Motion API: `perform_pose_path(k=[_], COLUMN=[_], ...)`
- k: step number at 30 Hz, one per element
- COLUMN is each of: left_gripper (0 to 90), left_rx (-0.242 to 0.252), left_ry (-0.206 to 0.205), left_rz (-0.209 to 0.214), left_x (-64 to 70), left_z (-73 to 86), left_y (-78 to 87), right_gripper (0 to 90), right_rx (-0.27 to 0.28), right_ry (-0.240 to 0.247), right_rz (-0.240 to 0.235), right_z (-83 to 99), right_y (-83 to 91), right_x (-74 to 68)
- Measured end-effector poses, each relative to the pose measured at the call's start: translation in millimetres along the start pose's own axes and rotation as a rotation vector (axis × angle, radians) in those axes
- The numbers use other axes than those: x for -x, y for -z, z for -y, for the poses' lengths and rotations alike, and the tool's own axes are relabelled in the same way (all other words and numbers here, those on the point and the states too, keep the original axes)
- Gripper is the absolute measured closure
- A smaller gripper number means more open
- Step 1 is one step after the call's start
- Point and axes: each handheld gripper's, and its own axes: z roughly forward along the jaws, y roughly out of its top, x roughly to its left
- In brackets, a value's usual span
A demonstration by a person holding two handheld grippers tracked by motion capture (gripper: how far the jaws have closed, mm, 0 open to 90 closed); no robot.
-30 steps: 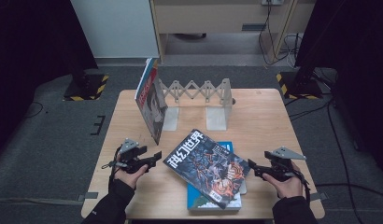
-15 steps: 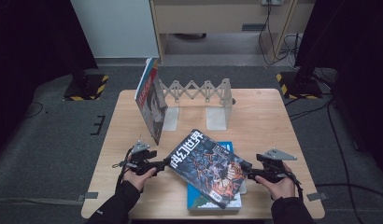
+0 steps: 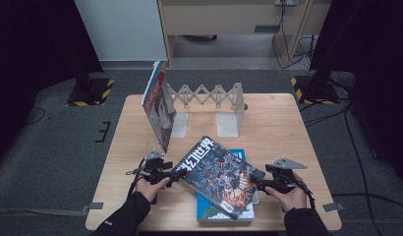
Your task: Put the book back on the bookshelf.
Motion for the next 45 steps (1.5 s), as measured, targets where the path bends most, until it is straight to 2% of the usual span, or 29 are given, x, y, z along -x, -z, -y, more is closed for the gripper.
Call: perform_pose_path(k=[9, 13, 15, 22, 27, 31, 35, 38, 40, 45], left_gripper=[17.8, 18.7, 22.2, 26.1, 35.8, 42.5, 45.1, 46.7, 50.2, 51.0], left_rx=[-0.005, -0.013, -0.014, -0.018, -0.023, -0.021, -0.012, 0.001, -0.022, -0.076], left_ry=[0.035, 0.074, 0.091, 0.071, 0.102, 0.114, 0.106, 0.109, 0.112, 0.113], left_rz=[0.056, 0.106, 0.134, 0.115, 0.113, 0.128, 0.141, 0.180, 0.192, 0.203], left_x=[3.3, 4.0, 4.6, 7.1, 7.6, 8.7, 11.6, 11.0, 11.3, 13.4], left_z=[-0.7, -0.2, -0.1, -2.6, -4.6, -6.2, -6.5, -7.1, -5.8, 2.2], left_y=[-13.2, -19.2, -21.1, -17.9, -9.8, -2.7, 1.5, 5.0, 8.2, 12.5], right_gripper=[21.2, 21.1, 21.1, 21.2, 21.4, 21.5, 22.7, 23.4, 23.5, 23.6], right_rx=[-0.008, -0.007, -0.003, 0.000, 0.003, 0.007, 0.013, 0.012, 0.014, 0.019], right_ry=[-0.024, -0.038, -0.041, -0.047, -0.047, -0.051, -0.058, -0.057, -0.053, -0.049], right_rz=[-0.011, -0.018, -0.018, -0.022, -0.019, -0.019, -0.021, -0.021, -0.019, -0.015], right_z=[1.6, 2.0, 2.3, 3.0, 3.3, 4.1, 5.1, 5.3, 5.8, 6.6], right_y=[-2.8, -3.3, -3.8, -4.2, -4.3, -4.6, -4.1, -4.0, -3.4, -2.7], right_x=[1.7, 2.0, 2.2, 2.7, 3.0, 3.5, 3.4, 4.0, 4.6, 5.5])
